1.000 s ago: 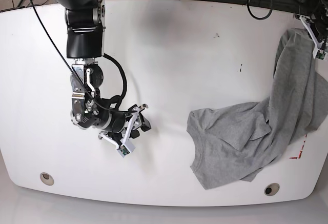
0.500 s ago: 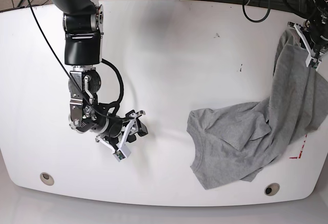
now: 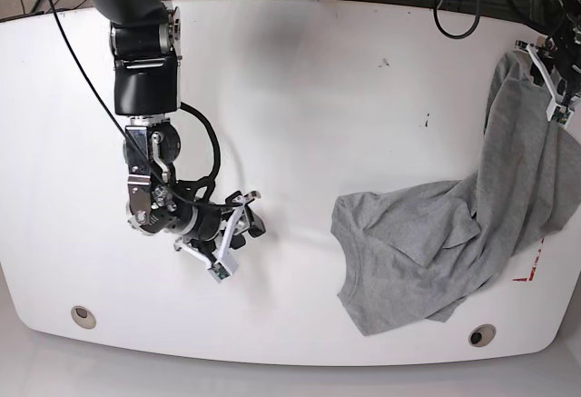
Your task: Layout the t-shirt on the table in an organized manner, then fold the t-shirt properly
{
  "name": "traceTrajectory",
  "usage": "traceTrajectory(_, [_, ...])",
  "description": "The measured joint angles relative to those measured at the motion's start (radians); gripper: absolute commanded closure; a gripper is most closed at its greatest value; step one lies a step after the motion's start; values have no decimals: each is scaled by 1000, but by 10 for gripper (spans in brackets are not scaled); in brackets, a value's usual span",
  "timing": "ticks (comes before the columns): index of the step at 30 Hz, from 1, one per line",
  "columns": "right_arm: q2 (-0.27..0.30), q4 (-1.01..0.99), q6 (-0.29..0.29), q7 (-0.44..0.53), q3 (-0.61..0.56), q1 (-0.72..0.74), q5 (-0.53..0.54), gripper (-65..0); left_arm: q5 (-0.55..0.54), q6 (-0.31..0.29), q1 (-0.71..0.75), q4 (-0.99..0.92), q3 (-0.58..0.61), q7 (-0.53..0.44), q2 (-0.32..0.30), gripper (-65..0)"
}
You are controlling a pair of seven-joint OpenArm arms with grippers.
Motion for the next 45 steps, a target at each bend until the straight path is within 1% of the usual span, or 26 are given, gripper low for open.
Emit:
traceTrajectory(1, [0, 0, -1, 2, -17, 2, 0, -270, 0, 0, 0, 0, 0, 0, 2, -251])
traceTrajectory(5, [-6, -2, 1, 69, -116, 2, -12, -270, -1, 0, 0, 0, 0, 0, 3, -249])
traceTrajectory(7, [-17, -7, 10, 89, -151, 2, -40, -270, 0, 0, 0, 0, 0, 0, 3, -233])
traceTrajectory(9, [-36, -28, 10, 94, -173, 8, -76, -270, 0, 0, 0, 0, 0, 1, 2, -185])
traceTrajectory(11, [-55, -61, 11, 94, -187, 21, -115, -270, 0, 0, 0, 0, 0, 0, 2, -110])
traceTrajectory(13, [-70, -97, 18, 93, -191, 36, -147, -270, 0, 0, 1, 0, 0, 0, 3, -49])
traceTrajectory(15, [-81, -132, 18, 103, -191, 46, -160, -270, -1, 0, 1, 0, 0, 0, 4, -8])
traceTrajectory(16, [-86, -149, 20, 127, -188, 50, -182, -270, -2, 0, 0, 0, 0, 0, 3, -1])
traceTrajectory(20, [-97, -168, 51, 160, -187, 63, -230, -270, 0, 0, 0, 0, 0, 0, 3, -3])
traceTrajectory(22, [-108, -168, 56, 166, -187, 67, -235, -270, 0, 0, 0, 0, 0, 0, 4, -3])
traceTrajectory(33, [-231, -174, 63, 184, -190, 87, -378, -270, 0, 0, 0, 0, 0, 0, 5, -3])
traceTrajectory(37, [-257, -224, 63, 186, -188, 109, -417, -270, 0, 0, 0, 0, 0, 0, 3, -3])
traceTrajectory(41, [-269, -283, 63, 193, -188, 130, -422, -270, 0, 0, 0, 0, 0, 0, 3, -3])
traceTrajectory(45, [-272, -336, 62, 260, -188, 136, -420, -270, 0, 0, 0, 0, 0, 0, 3, -3])
